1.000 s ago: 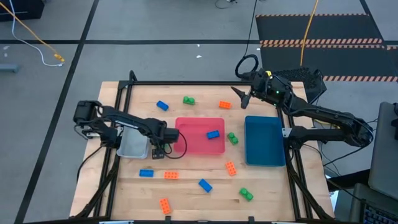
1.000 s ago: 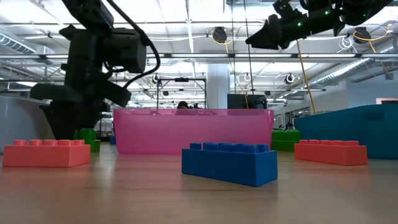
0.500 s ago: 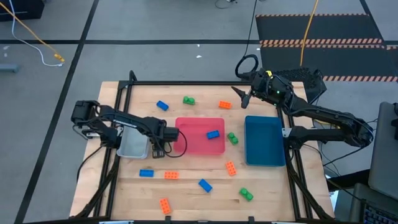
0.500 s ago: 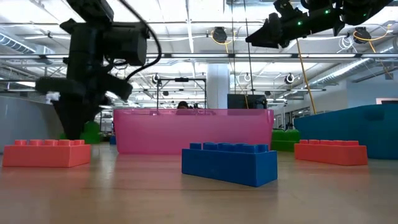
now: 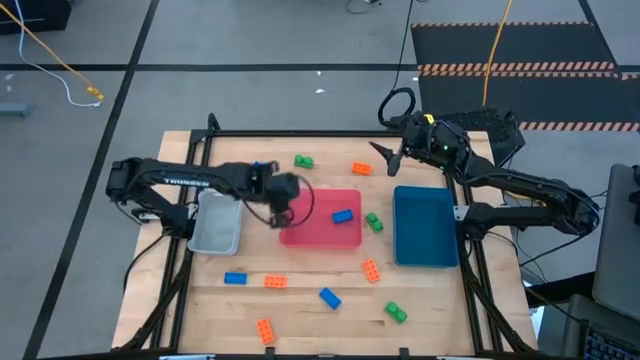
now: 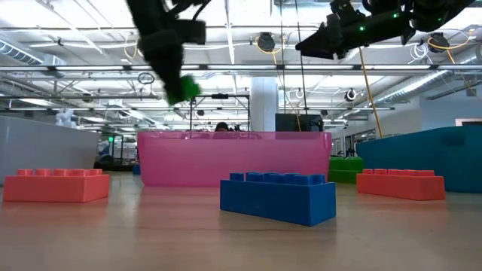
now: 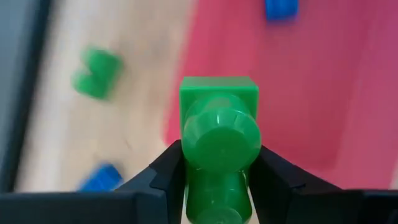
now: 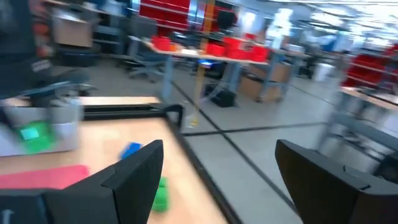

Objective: Sort & place blocks by color
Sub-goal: Put the green game piece into the blue bin

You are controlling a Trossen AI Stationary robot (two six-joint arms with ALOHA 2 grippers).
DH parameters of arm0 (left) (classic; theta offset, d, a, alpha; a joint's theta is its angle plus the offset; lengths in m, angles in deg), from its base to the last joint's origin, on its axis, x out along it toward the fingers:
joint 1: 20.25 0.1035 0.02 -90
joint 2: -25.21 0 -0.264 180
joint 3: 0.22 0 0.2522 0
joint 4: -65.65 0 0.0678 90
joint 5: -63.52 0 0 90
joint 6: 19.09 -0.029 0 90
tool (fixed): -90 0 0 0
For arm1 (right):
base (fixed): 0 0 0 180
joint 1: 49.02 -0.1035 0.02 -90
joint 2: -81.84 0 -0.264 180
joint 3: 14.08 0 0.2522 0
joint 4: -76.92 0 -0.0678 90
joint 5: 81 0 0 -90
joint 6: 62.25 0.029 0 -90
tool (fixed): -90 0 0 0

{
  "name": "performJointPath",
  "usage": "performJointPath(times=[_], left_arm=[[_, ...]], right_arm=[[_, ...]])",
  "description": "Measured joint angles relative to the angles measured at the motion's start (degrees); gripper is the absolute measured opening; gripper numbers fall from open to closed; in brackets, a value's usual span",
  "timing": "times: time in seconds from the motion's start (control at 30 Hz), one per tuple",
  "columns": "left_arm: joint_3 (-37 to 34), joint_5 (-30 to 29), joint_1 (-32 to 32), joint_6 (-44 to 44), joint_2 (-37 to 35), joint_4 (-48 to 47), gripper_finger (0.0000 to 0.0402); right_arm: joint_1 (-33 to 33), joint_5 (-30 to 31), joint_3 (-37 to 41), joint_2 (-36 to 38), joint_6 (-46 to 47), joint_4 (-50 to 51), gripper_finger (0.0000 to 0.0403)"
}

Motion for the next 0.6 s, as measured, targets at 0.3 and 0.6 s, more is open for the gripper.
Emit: performJointPath(times=[0.3, 0.6], left_arm=[[1.9, 0.5, 3.6, -8.3, -0.7, 28.2, 0.0144], [1.9, 6.2, 3.7, -5.8, 1.1, 32.8, 0.0146]], right_arm=[[-3.0, -17.0, -0.1, -6.0, 4.7, -9.7, 0.0302], [-10.0, -17.0, -0.1, -14.9, 5.9, -25.1, 0.0302]])
